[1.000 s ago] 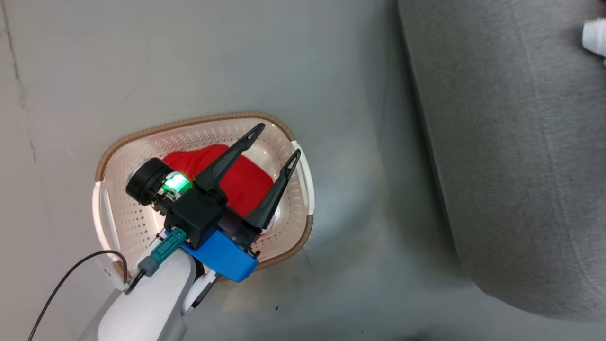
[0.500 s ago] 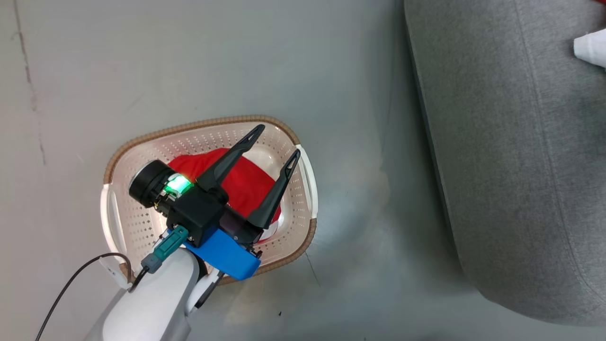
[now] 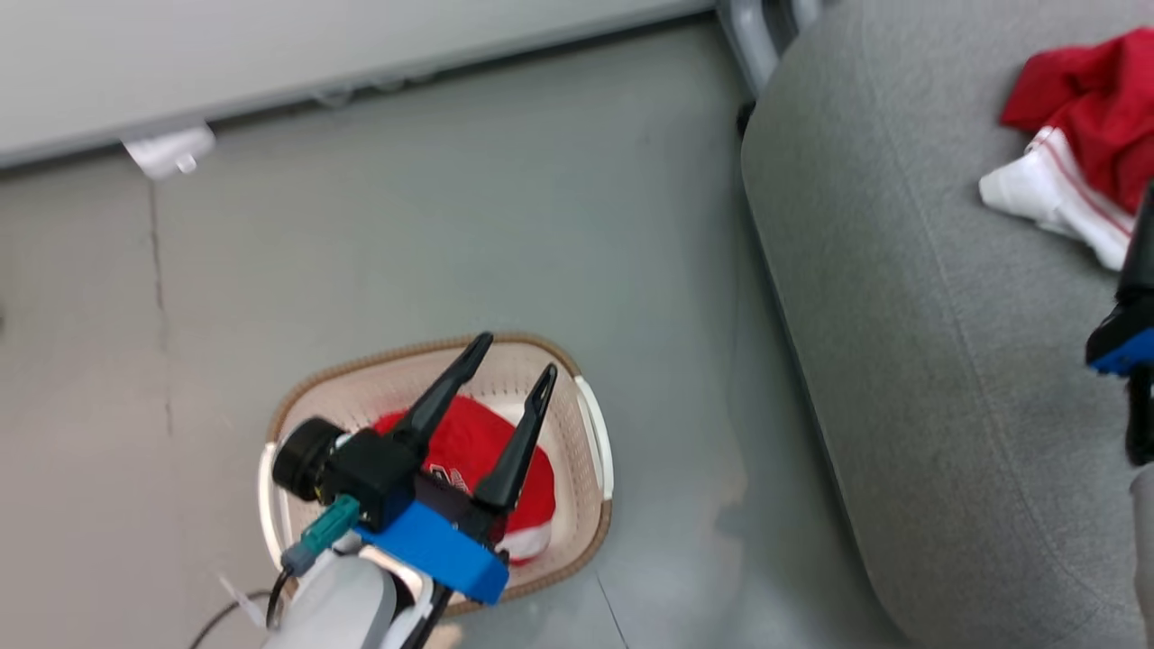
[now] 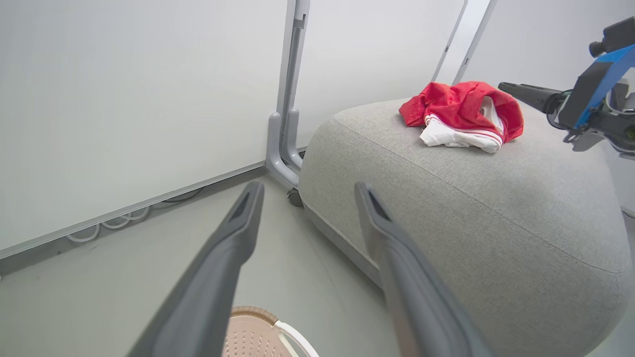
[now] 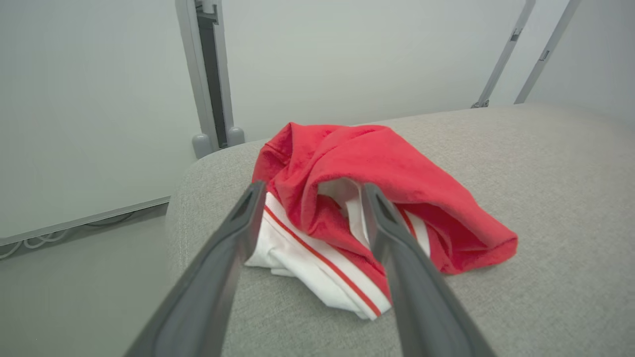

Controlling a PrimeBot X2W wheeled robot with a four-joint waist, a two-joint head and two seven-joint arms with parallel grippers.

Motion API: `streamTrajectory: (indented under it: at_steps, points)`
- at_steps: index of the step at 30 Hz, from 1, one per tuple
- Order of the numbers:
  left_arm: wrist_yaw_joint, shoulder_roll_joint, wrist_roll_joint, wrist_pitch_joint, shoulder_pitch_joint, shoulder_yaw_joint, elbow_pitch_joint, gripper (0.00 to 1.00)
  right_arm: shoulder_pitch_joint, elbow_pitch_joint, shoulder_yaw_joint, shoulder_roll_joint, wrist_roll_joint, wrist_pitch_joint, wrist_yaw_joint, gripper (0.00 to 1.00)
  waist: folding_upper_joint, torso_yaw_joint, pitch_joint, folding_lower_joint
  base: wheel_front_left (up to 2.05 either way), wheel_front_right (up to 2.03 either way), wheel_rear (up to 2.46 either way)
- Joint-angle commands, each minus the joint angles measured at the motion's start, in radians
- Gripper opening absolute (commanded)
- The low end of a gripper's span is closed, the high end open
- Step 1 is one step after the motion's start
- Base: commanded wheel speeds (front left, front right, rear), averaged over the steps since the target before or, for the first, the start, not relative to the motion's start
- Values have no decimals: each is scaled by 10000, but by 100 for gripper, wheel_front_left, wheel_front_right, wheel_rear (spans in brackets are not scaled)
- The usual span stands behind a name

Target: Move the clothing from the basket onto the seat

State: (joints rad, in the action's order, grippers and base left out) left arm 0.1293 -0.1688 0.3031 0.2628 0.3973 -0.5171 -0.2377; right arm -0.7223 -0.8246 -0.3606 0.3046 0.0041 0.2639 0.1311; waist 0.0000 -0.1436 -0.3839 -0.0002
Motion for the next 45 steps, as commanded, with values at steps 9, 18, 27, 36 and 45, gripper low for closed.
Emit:
streamTrajectory:
  at_steps: [9, 18, 27, 36, 45]
  points:
    - [13, 439, 143, 32, -1793, 1099, -348, 100, 2383, 1694, 1164, -635, 36, -58, -7, 100, 0, 486, 2710, 2, 0, 0, 0]
    - [13, 688, -38, 31, -3077, 2471, -485, 100, 5173, 4547, 2027, -1485, 2, -717, -8, 100, 0, 1024, 3853, 2, 0, 0, 0]
    - [13, 779, -326, 31, -3707, 3599, -605, 100, 7261, 6664, 2688, -2187, 144, -1151, -8, 100, 0, 1512, 4180, 2, 0, 0, 0]
    - [13, 723, -361, 31, -3966, 4141, -772, 100, 7822, 7337, 3002, -2465, -69, -1420, -8, 100, 0, 1633, 4249, 2, 0, 0, 0]
    - [13, 812, -388, 31, -3878, 4169, -794, 100, 7860, 7363, 3023, -2541, -91, -1478, -8, 100, 0, 1726, 4201, 2, 0, 0, 0]
